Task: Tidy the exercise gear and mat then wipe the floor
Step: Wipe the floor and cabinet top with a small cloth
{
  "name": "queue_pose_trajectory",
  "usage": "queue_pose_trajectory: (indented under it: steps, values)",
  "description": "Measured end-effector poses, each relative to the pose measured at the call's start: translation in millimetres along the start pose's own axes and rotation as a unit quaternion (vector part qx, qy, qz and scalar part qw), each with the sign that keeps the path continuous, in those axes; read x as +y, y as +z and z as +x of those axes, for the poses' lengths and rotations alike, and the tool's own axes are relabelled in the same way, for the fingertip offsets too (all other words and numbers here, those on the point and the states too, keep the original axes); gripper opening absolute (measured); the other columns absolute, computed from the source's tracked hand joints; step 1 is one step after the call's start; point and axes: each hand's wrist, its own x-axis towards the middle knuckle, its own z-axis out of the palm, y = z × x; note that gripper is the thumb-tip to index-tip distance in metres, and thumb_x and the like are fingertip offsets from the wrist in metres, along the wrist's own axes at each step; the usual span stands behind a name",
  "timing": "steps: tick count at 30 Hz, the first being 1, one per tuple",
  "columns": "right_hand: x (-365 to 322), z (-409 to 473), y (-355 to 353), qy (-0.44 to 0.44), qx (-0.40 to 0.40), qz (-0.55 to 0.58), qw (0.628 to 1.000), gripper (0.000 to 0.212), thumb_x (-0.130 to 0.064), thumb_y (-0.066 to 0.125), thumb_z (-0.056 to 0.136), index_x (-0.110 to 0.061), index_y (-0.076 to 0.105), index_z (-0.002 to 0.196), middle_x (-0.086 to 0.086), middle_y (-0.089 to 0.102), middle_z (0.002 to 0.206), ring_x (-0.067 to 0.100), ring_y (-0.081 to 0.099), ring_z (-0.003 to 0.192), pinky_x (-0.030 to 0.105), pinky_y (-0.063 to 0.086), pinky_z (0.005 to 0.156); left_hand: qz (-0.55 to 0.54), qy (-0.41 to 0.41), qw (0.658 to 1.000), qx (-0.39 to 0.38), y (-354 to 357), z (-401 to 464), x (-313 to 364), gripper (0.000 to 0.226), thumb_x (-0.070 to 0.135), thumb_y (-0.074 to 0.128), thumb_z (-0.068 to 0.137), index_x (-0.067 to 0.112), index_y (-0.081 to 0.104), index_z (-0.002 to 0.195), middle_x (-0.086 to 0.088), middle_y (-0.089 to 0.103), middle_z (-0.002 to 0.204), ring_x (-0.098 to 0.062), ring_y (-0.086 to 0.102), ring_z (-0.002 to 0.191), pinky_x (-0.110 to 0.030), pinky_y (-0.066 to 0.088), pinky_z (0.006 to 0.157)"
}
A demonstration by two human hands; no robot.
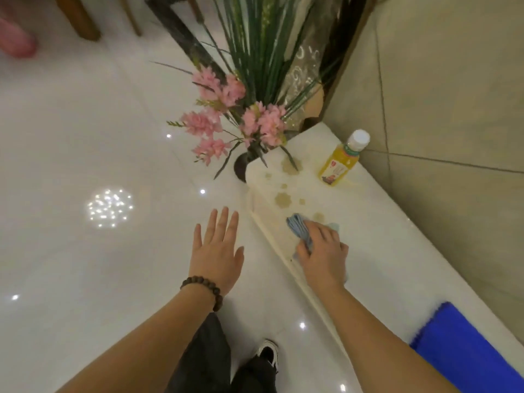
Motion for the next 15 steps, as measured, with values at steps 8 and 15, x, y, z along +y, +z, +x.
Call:
queue_pose_trajectory:
  steps: [8,15]
  values:
    - [-157.6,-36.7,23.2,-0.16,-0.045,0.021,0.986,0.055,-0.042,0.035,0.079,-0.018,0.063,0.12,-0.002,0.063,0.12,0.021,0.055,0.109,0.038,0.041,0.079,-0.043,-0.171,0.984,0.029,-36.2,-94.3,-138.5,0.067,0.046,0.02,0.101,0.024,-0.022,0.148,0.004,-0.032,0.149,-0.019,-0.023,0.144,-0.047,-0.003,0.12]
    - [-286.1,-88.2,78.1,-0.248,-0.078,0.021,0.965,0.051,-0.041,0.037,0.08,-0.02,0.062,0.12,-0.003,0.063,0.119,0.02,0.054,0.109,0.036,0.037,0.081,-0.073,-0.279,0.956,0.055,-34.2,-176.7,-265.4,0.068,0.046,0.018,0.1,0.022,-0.033,0.138,0.002,-0.032,0.149,-0.019,-0.023,0.144,-0.046,-0.005,0.12]
